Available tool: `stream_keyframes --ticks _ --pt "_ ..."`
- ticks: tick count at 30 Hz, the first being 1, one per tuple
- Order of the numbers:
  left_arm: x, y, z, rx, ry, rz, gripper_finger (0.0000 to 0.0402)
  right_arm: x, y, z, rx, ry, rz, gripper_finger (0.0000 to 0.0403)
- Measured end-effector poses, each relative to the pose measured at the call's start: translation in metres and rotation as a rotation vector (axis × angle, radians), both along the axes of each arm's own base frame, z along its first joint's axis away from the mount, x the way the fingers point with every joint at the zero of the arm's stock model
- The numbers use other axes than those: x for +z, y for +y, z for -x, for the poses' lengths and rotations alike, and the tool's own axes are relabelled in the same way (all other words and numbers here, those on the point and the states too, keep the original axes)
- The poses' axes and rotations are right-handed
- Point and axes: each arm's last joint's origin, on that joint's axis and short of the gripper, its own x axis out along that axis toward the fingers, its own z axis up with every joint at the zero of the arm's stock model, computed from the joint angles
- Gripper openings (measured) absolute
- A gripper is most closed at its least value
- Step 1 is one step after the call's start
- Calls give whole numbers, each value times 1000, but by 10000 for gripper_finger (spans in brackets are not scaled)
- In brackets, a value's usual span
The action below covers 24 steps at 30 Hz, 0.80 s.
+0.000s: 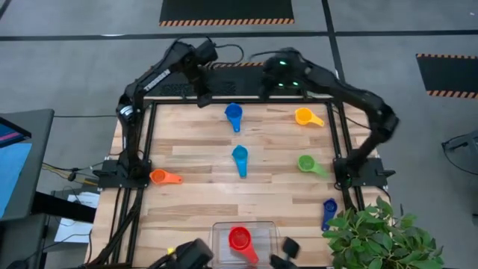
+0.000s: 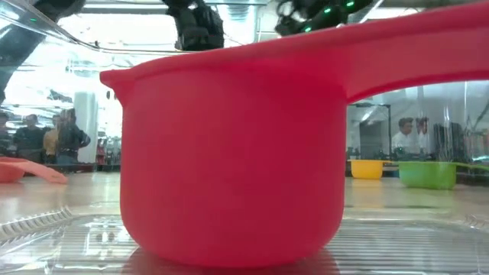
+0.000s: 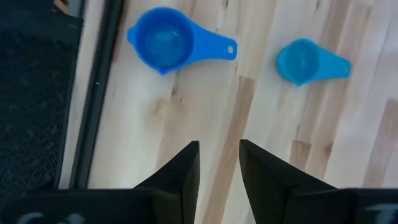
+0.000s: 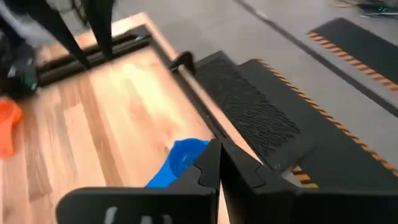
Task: Nest measuring cups in basket
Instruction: Adjust the transparent bin
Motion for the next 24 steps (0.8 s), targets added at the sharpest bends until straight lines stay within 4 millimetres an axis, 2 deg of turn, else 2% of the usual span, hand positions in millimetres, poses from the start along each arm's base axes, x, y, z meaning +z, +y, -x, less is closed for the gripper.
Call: stream_keyframes --ticks 3,6,12,17,24 --pt "16 -14 6 38 -33 -13 100 -2 -13 -21 92 34 8 33" --pt "19 -35 13 25 -29 -6 100 -7 -27 -37 197 62 -23 33" --pt "-3 -78 37 33 -50 -27 100 -20 -53 -56 232 194 -160 33" --pt "-25 -109 65 163 -169 -48 100 -48 -70 -74 225 310 -283 33" --pt "-32 -146 96 346 -275 -147 100 -67 -63 -92 211 328 -349 33"
